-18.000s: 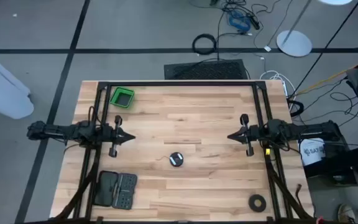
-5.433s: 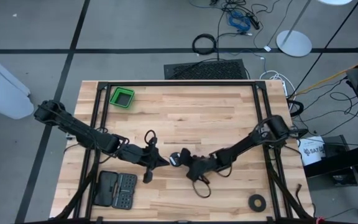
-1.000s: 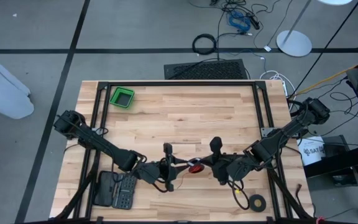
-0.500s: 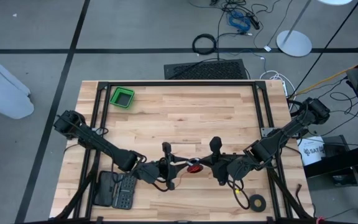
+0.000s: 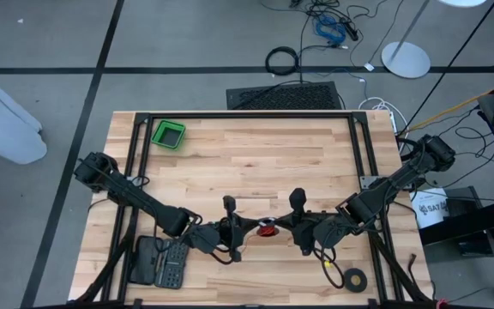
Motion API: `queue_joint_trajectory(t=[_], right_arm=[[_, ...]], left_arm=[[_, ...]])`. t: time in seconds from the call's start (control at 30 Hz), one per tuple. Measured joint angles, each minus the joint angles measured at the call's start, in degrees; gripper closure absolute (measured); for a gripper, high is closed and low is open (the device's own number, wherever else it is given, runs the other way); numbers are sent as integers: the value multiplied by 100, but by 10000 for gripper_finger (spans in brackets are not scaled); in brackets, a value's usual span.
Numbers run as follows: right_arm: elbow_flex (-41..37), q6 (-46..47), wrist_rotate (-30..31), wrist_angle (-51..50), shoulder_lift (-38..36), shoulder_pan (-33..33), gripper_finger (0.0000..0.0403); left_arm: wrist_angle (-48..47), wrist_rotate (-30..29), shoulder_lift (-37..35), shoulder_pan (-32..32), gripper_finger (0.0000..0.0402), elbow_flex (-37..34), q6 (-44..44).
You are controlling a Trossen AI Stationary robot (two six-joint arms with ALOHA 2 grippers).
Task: Coil cords
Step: Uncoil the red wire from the spool
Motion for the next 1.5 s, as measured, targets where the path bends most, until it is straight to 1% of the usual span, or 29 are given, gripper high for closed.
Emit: queue_joint_trajectory(t=[0.13,0.27,0.47,0.63,0.87,1.13,1.2,1.27,1.43,1.5], right_arm=[[0,43,77,-4,0,0,403],[0,216,524,-60,0,87,397],[0,172,1323,-356,0,383,358],[0,75,1948,-345,0,652,330],[0,-4,2001,-145,0,840,311],[0,145,1921,-87,0,835,309],[0,230,1920,-97,0,835,308],[0,363,1921,-134,0,835,308],[0,1050,1893,-324,0,709,307],[-7,1334,1678,-383,0,558,307]], left_arm=[[0,-35,0,0,396,0,-2],[20,-79,-2,11,398,0,-5],[-7,-87,-4,9,399,-2,-7],[-11,-89,-4,4,399,-2,-9],[-11,-214,-4,4,400,-4,-19],[-9,-277,-4,-7,400,-4,-26],[-7,-411,-4,-18,400,-4,-29],[-7,-680,-13,-54,399,-4,-46],[-13,-1706,-238,-236,399,-4,-48],[17,-2008,-372,-329,399,-4,-107]])
